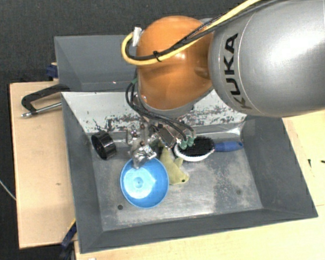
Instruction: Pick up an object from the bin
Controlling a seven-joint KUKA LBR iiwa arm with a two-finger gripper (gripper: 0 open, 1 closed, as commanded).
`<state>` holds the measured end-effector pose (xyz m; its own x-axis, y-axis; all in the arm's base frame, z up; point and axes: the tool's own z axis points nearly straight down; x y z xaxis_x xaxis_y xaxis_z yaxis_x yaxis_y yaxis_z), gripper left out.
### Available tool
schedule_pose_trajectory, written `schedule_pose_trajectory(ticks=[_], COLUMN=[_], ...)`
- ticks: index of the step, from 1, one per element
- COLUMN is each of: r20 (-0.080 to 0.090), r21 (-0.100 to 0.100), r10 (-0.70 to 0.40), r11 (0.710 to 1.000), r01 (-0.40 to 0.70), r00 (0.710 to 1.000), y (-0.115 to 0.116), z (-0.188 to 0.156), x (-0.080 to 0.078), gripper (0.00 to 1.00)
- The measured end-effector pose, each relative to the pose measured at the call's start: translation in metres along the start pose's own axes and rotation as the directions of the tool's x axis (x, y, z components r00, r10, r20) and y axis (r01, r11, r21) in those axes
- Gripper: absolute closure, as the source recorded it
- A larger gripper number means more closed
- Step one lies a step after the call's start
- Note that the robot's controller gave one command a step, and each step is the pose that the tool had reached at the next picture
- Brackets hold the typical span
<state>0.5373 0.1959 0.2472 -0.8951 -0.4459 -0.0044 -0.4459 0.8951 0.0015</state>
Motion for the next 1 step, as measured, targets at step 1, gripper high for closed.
schedule_pose_trajectory(ticks=[1], r20=[0.0], r21=[0.0], r10=[0.0], r11=[1.0], r01=[0.0], r00=[1.0], y=[0.0], z=[0.0], x=[0.0], gripper=[1.0])
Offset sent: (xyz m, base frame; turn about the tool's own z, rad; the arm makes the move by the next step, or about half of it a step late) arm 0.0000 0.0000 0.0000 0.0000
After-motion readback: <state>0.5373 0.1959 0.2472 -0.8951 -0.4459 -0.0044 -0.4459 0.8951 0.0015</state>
